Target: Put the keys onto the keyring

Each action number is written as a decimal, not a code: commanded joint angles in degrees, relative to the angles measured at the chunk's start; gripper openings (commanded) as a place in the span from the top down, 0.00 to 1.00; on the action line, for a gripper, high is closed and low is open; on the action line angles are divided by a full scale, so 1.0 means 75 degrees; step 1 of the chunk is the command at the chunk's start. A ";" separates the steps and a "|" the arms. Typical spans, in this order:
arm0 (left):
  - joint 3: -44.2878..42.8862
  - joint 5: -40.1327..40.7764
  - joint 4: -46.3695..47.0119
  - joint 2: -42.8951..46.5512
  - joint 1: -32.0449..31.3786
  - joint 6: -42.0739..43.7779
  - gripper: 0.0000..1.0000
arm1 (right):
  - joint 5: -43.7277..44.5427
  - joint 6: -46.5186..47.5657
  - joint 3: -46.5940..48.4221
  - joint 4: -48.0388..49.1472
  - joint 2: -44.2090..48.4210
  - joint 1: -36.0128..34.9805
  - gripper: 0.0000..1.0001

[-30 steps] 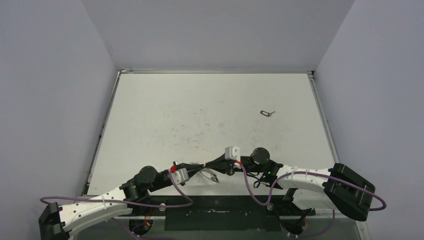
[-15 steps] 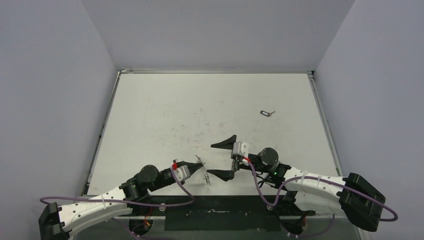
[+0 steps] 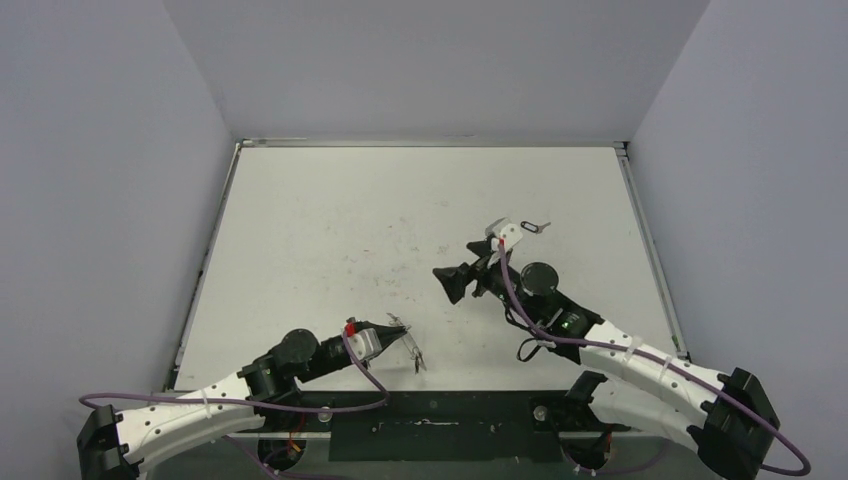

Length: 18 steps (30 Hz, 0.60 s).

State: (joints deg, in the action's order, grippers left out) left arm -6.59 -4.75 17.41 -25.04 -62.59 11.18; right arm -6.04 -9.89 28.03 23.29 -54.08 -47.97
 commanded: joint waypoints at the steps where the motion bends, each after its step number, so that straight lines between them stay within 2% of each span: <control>1: -0.0419 -0.0085 0.0336 -0.0063 0.0001 -0.0165 1.00 | 0.2496 -0.1015 0.0863 -0.2550 -0.0105 0.0542 0.00; 6: -0.0428 -0.0127 0.0395 -0.0170 0.0001 -0.0190 1.00 | 0.2460 -0.1853 0.1500 -0.3980 -0.1080 0.2057 0.00; 9: -0.0435 -0.0128 0.0397 -0.0198 0.0001 -0.0200 1.00 | 0.2966 -0.2416 0.1994 -0.4808 -0.1968 0.2835 0.00; 12: -0.0437 -0.0124 0.0427 -0.0222 -0.0005 -0.0197 1.00 | 0.3446 -0.2449 0.2824 -0.5600 -0.2941 0.3245 0.04; 18: -0.0432 -0.0121 0.0539 -0.0368 0.0001 -0.0178 1.00 | 0.3780 -0.1850 0.3870 -0.6200 -0.4178 0.3631 0.01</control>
State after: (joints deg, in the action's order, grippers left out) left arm -6.81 -5.19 18.06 -27.22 -62.59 10.63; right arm 17.39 -24.91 51.27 -18.26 -82.56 -22.04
